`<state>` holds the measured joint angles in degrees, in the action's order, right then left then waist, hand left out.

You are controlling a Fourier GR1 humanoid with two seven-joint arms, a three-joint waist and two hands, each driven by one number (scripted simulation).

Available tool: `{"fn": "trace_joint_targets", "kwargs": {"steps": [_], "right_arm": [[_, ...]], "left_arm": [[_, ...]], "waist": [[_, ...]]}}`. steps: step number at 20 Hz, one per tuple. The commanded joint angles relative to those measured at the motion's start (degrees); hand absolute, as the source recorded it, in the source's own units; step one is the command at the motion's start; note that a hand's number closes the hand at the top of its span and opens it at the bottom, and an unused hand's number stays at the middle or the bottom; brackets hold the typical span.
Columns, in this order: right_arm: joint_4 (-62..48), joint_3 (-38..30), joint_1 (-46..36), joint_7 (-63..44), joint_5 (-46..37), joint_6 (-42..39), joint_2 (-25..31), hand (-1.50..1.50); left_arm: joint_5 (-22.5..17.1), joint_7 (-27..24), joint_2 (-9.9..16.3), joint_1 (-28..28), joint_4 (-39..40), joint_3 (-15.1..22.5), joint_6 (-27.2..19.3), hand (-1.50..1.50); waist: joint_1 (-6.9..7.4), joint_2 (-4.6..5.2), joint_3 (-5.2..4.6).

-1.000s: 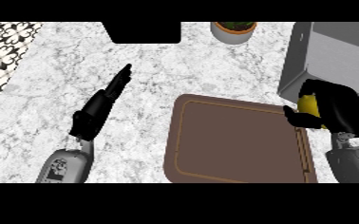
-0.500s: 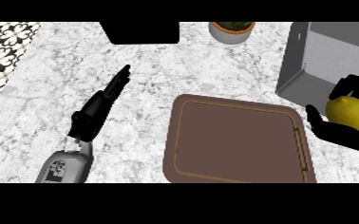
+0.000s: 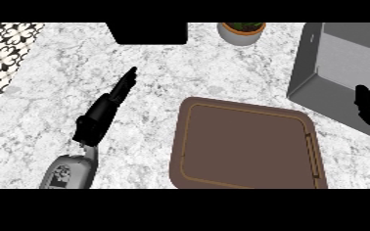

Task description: Pick the lemon from the tray and place it in the cardboard box

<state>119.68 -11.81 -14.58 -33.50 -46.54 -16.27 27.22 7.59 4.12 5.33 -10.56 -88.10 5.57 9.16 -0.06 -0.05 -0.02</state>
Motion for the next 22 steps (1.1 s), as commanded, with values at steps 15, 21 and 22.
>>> {"fn": "trace_joint_targets", "kwargs": {"steps": [15,21,22], "right_arm": [[-36.0,-10.0,-20.4,10.7,2.4,7.5,7.8,1.50],[-54.6,-8.3,-26.5,17.2,-3.6,14.8,11.5,1.50],[-52.2,-4.8,-24.8,15.1,-6.3,17.4,7.5,1.50]], "left_arm": [[1.8,-1.1,-1.8,0.5,0.6,0.3,0.2,0.00],[1.4,2.8,-0.9,-0.1,-4.1,0.3,1.4,0.00],[0.8,3.6,-1.5,-4.1,-0.1,-1.2,1.1,0.00]], "waist": [[0.62,0.17,0.02],[1.76,0.41,0.06],[0.94,0.32,0.03]]}}
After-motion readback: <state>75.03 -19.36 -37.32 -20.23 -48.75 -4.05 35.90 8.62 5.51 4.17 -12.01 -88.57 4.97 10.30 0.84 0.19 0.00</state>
